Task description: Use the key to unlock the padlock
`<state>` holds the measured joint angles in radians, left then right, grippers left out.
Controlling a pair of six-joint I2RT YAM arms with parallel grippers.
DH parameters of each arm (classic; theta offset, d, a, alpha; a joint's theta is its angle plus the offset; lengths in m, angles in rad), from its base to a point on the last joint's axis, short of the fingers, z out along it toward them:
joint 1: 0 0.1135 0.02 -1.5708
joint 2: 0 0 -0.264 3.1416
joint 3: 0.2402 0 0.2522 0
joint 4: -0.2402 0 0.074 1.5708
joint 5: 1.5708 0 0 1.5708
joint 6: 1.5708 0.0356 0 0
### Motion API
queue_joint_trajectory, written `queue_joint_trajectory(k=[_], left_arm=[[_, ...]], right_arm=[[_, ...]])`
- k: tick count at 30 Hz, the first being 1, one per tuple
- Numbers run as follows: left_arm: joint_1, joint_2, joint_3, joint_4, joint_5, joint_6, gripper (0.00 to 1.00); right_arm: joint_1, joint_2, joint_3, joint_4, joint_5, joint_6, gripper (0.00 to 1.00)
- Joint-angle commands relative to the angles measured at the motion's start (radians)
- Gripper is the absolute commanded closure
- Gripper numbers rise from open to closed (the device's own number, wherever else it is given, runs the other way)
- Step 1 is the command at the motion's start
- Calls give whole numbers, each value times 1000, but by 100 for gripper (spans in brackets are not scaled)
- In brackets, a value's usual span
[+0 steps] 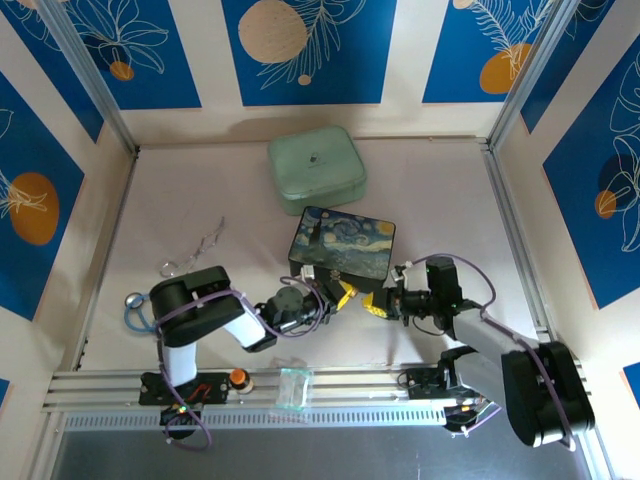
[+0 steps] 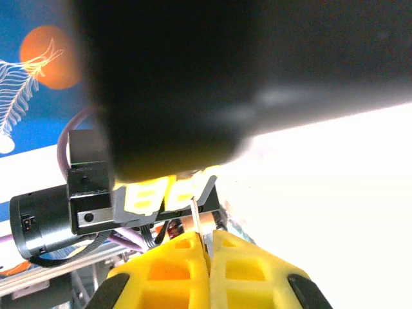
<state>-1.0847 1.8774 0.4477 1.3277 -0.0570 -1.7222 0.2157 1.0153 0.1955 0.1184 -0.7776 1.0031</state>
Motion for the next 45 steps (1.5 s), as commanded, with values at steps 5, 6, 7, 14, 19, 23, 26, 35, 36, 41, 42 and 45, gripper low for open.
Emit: queue_joint_trajectory(k=[5, 6, 7, 14, 19, 23, 26, 35, 36, 41, 42, 45], left_arm=[[-3, 114, 29, 80, -1, 5, 100], [-3, 128, 32, 80, 0, 8, 98], [-4, 134, 30, 80, -5, 18, 95], [-6, 112, -34, 39, -50, 31, 88], [-7, 95, -86, 37, -71, 33, 80], [-7, 38, -141, -22, -103, 56, 75], [-7, -4, -167, -67, -117, 81, 72], [-8, -187, -189, -322, -179, 157, 47], [-7, -210, -184, -360, -183, 164, 47], [-9, -356, -136, -614, -216, 251, 42], [-9, -395, -123, -679, -226, 271, 37], [-9, -498, -99, -798, -270, 344, 23]], right_arm=[[153, 23, 130, -400, 290, -147, 100], [183, 38, 136, -387, 310, -140, 100], [208, 51, 138, -376, 328, -128, 100], [321, 97, 159, -405, 536, -91, 100], [266, 117, 175, -388, 584, -93, 100], [229, 142, 210, -390, 579, -118, 100], [228, 167, 229, -377, 558, -133, 100], [335, 101, 201, -499, 649, -85, 100], [348, 86, 194, -517, 653, -75, 100], [467, 18, 178, -508, 610, -48, 100], [503, 16, 181, -497, 591, -42, 100], [577, 37, 208, -465, 551, -43, 100]])
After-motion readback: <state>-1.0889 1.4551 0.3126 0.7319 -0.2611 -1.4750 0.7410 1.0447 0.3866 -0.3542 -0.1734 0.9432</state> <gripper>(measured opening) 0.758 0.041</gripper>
